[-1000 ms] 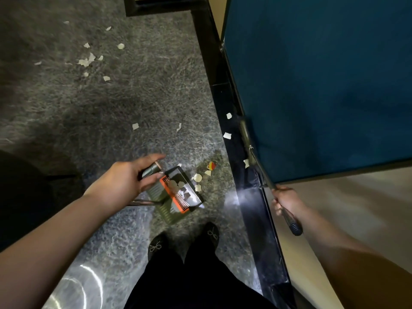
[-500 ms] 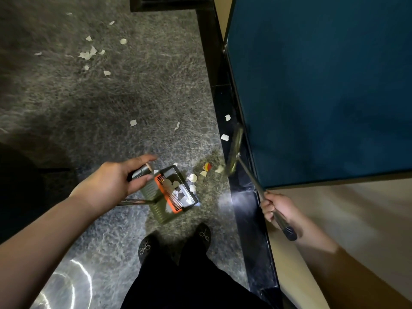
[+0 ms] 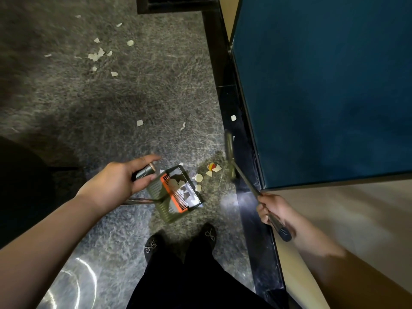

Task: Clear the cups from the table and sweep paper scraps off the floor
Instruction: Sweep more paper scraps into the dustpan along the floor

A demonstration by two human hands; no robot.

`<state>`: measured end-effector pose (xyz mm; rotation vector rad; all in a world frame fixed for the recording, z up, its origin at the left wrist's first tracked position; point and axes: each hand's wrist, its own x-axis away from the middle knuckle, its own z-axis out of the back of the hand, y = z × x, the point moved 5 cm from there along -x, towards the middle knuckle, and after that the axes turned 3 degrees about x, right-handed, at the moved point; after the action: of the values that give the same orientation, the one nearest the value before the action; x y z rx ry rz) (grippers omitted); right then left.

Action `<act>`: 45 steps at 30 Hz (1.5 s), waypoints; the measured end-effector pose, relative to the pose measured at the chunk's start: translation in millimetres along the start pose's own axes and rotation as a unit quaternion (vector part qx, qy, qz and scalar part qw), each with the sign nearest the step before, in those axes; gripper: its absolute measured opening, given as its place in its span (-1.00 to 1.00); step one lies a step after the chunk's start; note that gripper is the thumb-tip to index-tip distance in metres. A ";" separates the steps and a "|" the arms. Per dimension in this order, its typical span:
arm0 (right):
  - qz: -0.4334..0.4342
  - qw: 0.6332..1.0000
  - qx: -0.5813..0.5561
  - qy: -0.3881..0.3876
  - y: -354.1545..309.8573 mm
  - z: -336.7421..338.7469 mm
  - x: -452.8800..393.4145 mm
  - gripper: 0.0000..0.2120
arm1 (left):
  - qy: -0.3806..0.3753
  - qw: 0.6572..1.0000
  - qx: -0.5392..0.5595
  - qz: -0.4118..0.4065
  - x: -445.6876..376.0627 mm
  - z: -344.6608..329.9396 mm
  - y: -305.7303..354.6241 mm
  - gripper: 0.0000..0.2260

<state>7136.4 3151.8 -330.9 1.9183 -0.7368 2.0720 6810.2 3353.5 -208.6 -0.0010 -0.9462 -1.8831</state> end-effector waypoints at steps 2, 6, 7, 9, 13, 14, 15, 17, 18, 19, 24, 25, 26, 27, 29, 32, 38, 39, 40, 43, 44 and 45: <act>0.006 0.998 0.055 -0.019 4.0 -18.0 -1.4 -0.72 | -0.003 1.000 0.000 0.005 3.4 -0.2 -4.9 -0.55; 0.014 0.994 0.084 -0.063 21.2 -47.3 2.1 -0.74 | -0.005 1.000 -0.001 0.001 9.5 -0.8 -10.1 -0.55; 0.016 0.993 0.089 -0.072 24.9 -52.0 4.5 -0.75 | -0.003 1.000 -0.002 -0.002 11.0 -0.7 -10.7 -0.55; 0.016 0.991 0.098 -0.088 29.9 -58.1 10.0 -0.78 | -0.007 1.000 0.006 -0.003 12.7 -2.1 -11.5 -0.56; 0.000 0.990 0.099 -0.100 34.1 -65.5 26.0 -0.78 | -0.034 0.999 0.025 -0.006 14.0 -3.8 -16.2 -0.57; -0.004 0.990 0.099 -0.096 34.6 -65.8 29.7 -0.79 | -0.037 0.999 0.026 -0.005 13.2 -3.5 -17.3 -0.58; -0.006 0.991 0.102 -0.087 35.2 -66.2 33.2 -0.81 | -0.038 0.999 0.024 -0.004 13.1 -2.4 -18.5 -0.58; -0.004 0.992 0.111 -0.066 35.6 -66.5 37.2 -0.81 | -0.037 0.999 0.024 -0.008 14.9 0.4 -19.9 -0.59; 0.006 0.991 0.120 -0.056 34.1 -67.2 37.6 -0.81 | -0.036 0.999 0.030 -0.010 17.0 2.6 -21.0 -0.60; 0.024 0.990 0.130 -0.046 30.6 -68.0 37.5 -0.80 | -0.033 0.999 0.036 -0.011 19.8 5.2 -22.7 -0.61; 0.092 0.981 0.172 0.000 13.3 -75.3 22.5 -0.78 | -0.012 0.999 0.039 -0.006 29.0 20.1 -39.4 -0.53; 0.092 0.979 0.183 0.006 13.1 -77.4 17.1 -0.78 | -0.017 0.999 0.035 -0.007 28.6 20.9 -41.7 -0.51; 0.090 0.977 0.195 0.009 13.2 -79.3 11.9 -0.77 | -0.023 0.999 0.034 -0.008 27.1 20.6 -43.0 -0.52; 0.086 0.975 0.203 0.004 15.4 -83.0 7.0 -0.76 | -0.029 0.999 0.034 -0.007 25.7 20.0 -44.4 -0.54; 0.066 0.977 0.203 -0.018 23.4 -92.4 -0.4 -0.76 | -0.033 0.999 0.034 -0.011 22.1 18.1 -45.8 -0.60; 0.039 0.978 0.201 -0.043 46.7 -109.1 -4.5 -0.80 | -0.029 0.999 0.028 -0.022 21.9 18.0 -48.6 -0.58; 0.049 0.964 0.250 -0.074 85.6 -135.1 6.0 -0.84 | -0.024 0.999 0.027 -0.015 27.9 21.8 -59.5 -0.57; 0.039 0.964 0.253 -0.070 89.6 -137.7 8.0 -0.82 | -0.022 0.999 0.024 -0.019 27.5 21.6 -58.5 -0.57; 0.028 0.967 0.246 -0.058 93.3 -140.9 11.7 -0.78 | -0.020 0.999 0.020 -0.023 27.1 21.5 -57.7 -0.57; 0.069 0.967 0.244 -0.028 94.3 -142.8 28.9 -0.62 | -0.010 1.000 0.010 -0.028 26.8 22.0 -57.8 -0.57; 0.075 0.964 0.249 -0.049 94.0 -141.6 31.4 -0.62 | -0.008 1.000 0.013 -0.026 26.9 22.4 -59.4 -0.57; 0.072 0.968 0.227 -0.078 94.8 -141.1 34.1 -0.66 | -0.008 1.000 0.015 -0.024 28.0 23.1 -61.5 -0.56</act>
<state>6964.1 3136.0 -320.2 2.3514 -0.4675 2.3587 6739.8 3358.8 -219.0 0.0261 -0.9934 -1.9149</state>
